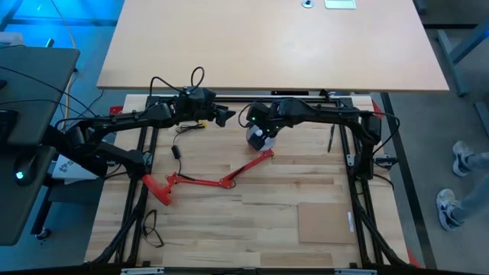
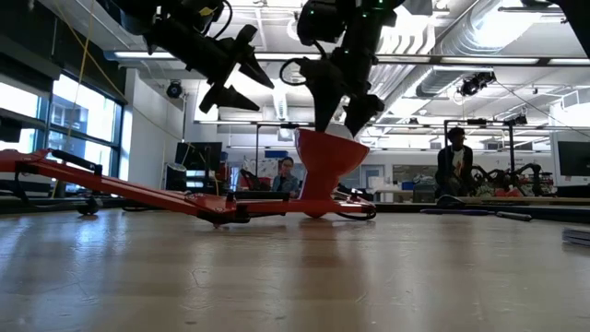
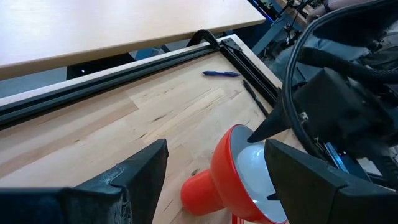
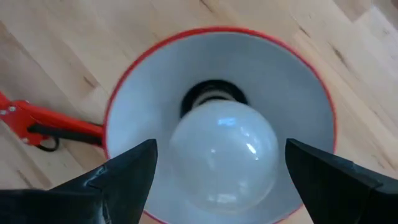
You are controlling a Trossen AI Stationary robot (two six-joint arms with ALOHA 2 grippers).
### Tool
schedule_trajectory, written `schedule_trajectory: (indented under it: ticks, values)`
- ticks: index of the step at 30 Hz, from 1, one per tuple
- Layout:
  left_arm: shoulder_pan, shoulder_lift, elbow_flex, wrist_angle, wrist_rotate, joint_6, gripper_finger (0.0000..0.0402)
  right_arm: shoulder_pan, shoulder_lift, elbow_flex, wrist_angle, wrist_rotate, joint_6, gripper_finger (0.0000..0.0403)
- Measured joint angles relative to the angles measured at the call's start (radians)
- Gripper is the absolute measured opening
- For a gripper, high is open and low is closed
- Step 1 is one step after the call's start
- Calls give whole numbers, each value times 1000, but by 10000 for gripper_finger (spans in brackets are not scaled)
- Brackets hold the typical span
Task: Screw lightbulb
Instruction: Remove the lightbulb from the desk lamp
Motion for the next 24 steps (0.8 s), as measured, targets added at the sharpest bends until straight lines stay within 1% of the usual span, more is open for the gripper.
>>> schedule_trajectory:
  ticks: [2,7,11,13,15,19,21,24]
  values:
    - [0,0,0,0,0,0,261,0,6,0,1,-16,2,343]
    - [0,0,0,-2,0,0,261,1,24,-1,-14,-3,7,343]
    - [0,0,0,-3,0,0,261,1,24,0,5,30,7,341]
    - [0,0,0,-4,0,0,261,0,23,0,-4,31,7,332]
    - [0,0,0,-5,0,0,261,0,21,0,-11,30,-16,312]
    - [0,0,0,-16,0,1,261,1,20,0,-28,34,-119,248]
    - [0,0,0,-22,0,10,261,0,19,1,-30,30,-211,219]
    - [0,0,0,-23,0,14,261,1,19,1,-32,39,-438,215]
